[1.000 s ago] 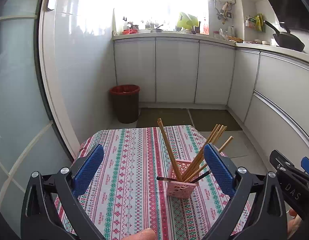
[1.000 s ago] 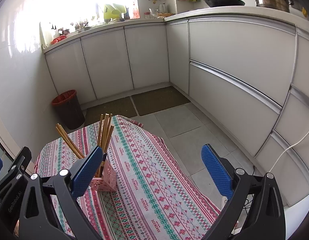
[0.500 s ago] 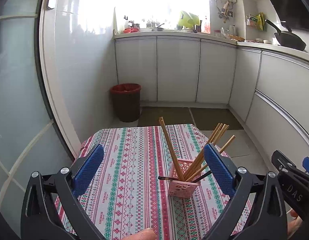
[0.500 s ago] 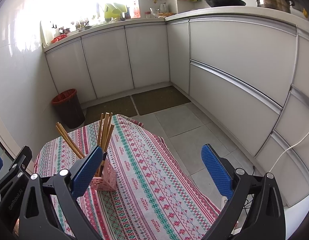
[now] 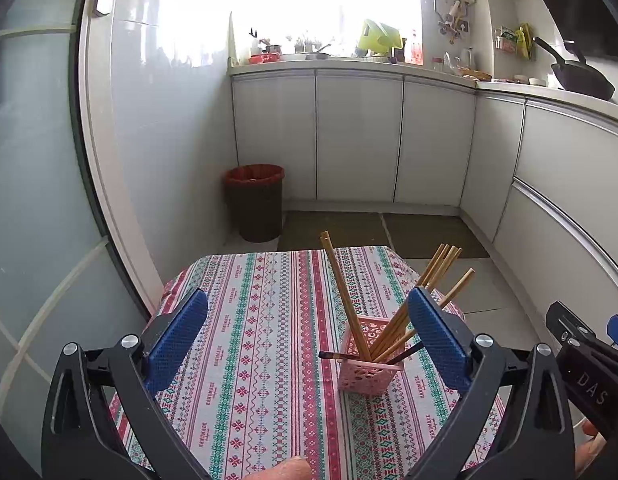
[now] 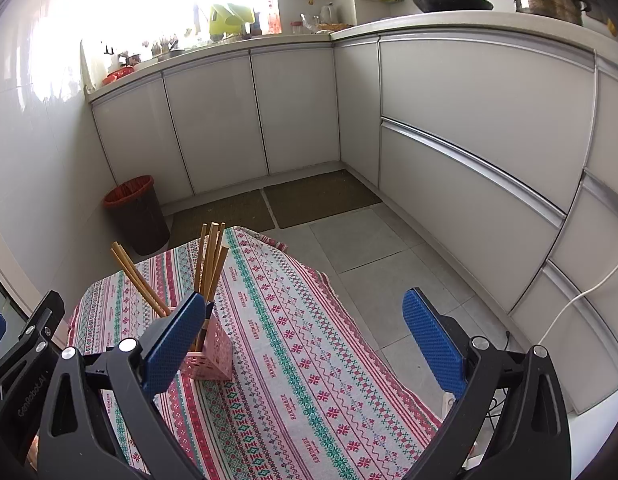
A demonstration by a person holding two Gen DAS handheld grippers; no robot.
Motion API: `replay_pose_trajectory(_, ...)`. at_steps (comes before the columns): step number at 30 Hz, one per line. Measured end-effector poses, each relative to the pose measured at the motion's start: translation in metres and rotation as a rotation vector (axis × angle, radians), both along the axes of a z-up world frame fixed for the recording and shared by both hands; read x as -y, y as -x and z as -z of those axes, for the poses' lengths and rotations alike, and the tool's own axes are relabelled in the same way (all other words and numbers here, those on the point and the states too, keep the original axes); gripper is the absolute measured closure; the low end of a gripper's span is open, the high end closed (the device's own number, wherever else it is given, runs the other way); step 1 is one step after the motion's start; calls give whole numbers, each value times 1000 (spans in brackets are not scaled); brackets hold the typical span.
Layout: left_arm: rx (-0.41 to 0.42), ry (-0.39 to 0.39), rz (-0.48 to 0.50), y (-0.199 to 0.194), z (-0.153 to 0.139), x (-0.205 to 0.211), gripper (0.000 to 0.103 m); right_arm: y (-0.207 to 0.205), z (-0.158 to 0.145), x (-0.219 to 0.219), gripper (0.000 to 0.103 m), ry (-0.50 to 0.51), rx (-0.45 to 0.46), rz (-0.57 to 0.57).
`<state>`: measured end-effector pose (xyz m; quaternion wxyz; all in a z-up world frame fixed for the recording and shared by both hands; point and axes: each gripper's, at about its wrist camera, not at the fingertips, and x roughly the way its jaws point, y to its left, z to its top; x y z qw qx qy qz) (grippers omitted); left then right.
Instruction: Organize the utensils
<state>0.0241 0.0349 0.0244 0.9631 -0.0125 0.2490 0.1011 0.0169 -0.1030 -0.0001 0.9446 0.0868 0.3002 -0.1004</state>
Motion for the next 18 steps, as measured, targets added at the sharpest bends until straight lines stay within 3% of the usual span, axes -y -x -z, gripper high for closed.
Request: replay_pose_trajectory(18,-8,10,4,-2,0,-1,7,-3,5,1,7,-5,-21,-7)
